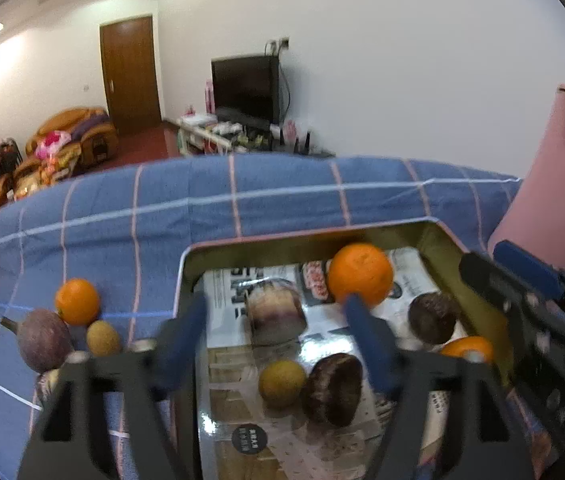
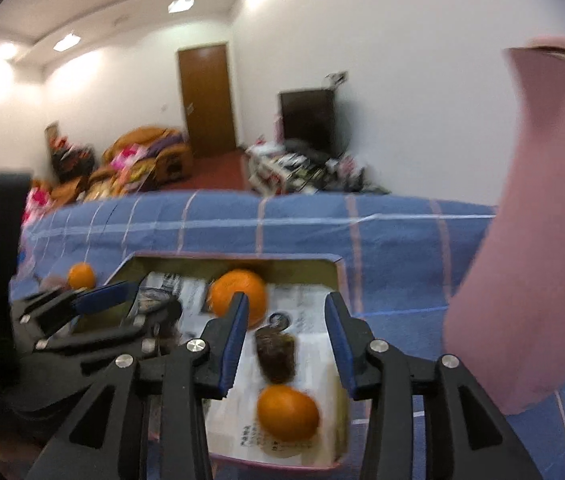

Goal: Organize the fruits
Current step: 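Open the right gripper releasing the brown fruit into the tin while the left releases the cake, then move both open grippers back toward the remaining loose items, then grasp a striped purple-white cylinder with the right gripper while the left grasps a large purple fruit, then carry the cylinder with the right gripper while the left carries the purple fruit over the tin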

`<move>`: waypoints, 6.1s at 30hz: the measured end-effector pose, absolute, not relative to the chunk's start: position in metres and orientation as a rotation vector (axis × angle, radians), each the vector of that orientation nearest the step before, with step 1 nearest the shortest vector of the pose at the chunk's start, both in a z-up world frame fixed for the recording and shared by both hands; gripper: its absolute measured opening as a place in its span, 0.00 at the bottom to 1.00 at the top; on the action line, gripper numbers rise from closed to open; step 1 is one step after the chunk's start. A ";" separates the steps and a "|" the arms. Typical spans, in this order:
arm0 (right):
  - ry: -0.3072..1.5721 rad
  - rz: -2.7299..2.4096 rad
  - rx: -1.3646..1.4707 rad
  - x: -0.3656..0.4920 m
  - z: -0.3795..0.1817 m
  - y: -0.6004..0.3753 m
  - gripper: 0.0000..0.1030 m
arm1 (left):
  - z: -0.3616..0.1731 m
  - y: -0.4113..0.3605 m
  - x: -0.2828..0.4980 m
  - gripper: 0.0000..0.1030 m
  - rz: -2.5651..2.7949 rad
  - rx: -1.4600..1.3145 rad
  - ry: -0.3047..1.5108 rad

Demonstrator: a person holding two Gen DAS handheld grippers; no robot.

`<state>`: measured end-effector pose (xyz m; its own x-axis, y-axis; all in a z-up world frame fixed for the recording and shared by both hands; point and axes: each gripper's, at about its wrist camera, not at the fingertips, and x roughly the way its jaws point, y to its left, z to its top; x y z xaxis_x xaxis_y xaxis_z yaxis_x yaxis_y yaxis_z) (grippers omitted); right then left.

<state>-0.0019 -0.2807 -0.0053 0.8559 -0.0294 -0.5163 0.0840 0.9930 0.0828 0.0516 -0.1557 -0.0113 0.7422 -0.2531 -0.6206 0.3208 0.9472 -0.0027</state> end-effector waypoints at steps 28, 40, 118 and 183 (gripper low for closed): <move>0.303 -0.314 0.148 -0.047 0.015 -0.292 0.42 | 0.005 -0.114 0.009 1.00 -0.221 0.108 0.501; 0.309 -0.301 0.191 -0.067 0.013 -0.272 0.43 | 0.006 -0.101 0.000 1.00 -0.210 0.114 0.499; 0.892 0.129 0.006 0.070 -0.048 -0.016 0.31 | -0.014 0.131 0.065 1.00 0.158 0.021 0.635; 0.513 0.014 0.051 -0.033 0.000 -0.121 0.31 | -0.005 0.034 0.005 0.50 -0.003 -0.016 0.603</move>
<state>-0.0328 -0.1207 0.0003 0.8713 0.0259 -0.4901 -0.0005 0.9987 0.0519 0.0046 0.0338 -0.0051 0.8238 -0.0078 -0.5669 -0.0016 0.9999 -0.0161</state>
